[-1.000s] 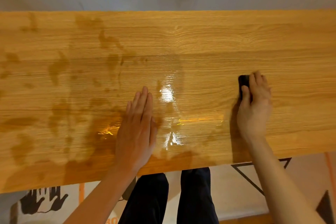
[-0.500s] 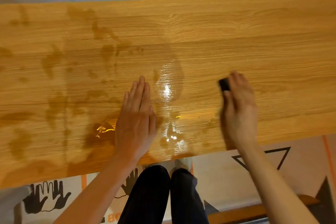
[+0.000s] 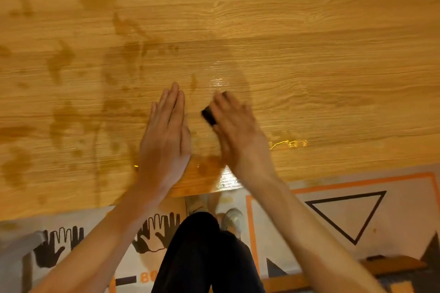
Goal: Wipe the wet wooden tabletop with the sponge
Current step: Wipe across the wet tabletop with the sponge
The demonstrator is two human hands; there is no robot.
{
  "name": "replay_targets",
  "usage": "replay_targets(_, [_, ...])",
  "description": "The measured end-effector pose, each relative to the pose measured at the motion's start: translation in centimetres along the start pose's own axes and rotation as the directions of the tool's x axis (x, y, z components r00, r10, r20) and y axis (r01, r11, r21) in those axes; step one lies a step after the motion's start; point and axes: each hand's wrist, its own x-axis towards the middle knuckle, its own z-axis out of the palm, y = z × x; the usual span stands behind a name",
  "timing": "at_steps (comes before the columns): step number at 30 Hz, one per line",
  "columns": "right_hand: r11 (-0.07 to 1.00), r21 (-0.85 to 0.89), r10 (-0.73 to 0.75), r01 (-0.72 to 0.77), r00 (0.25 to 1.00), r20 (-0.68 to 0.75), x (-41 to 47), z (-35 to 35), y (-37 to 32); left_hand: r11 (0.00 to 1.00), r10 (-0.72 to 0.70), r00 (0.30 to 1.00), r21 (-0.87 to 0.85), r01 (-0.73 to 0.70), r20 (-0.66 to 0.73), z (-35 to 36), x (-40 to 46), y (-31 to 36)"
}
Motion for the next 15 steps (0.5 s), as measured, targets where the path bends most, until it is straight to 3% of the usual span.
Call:
replay_targets(4, [0.947, 0.05, 0.319, -0.316, 0.945, -0.067, -0.9, -5.9, 7.1, 0.999, 0.026, 1.0, -0.047, -0.026, -0.003, -0.5, -0.6, -0.3])
replay_targets(6, [0.92, 0.123, 0.383, -0.372, 0.92, -0.084, -0.4, -6.7, 7.9, 0.999, 0.031, 1.0, -0.022, -0.031, 0.001, -1.0, -1.6, -0.8])
replay_targets(11, [0.975, 0.117, 0.184, -0.187, 0.982, 0.037, -3.6, -6.0, 5.7, 0.998, 0.016, 1.0, 0.054, -0.016, 0.0, -1.1, -4.3, -1.7])
replay_targets(15, [0.994, 0.112, -0.009, -0.011, 0.984, 0.177, -10.5, -6.3, 5.2, 0.997, 0.043, 0.998, 0.059, -0.04, -0.044, -0.5, -4.6, -1.7])
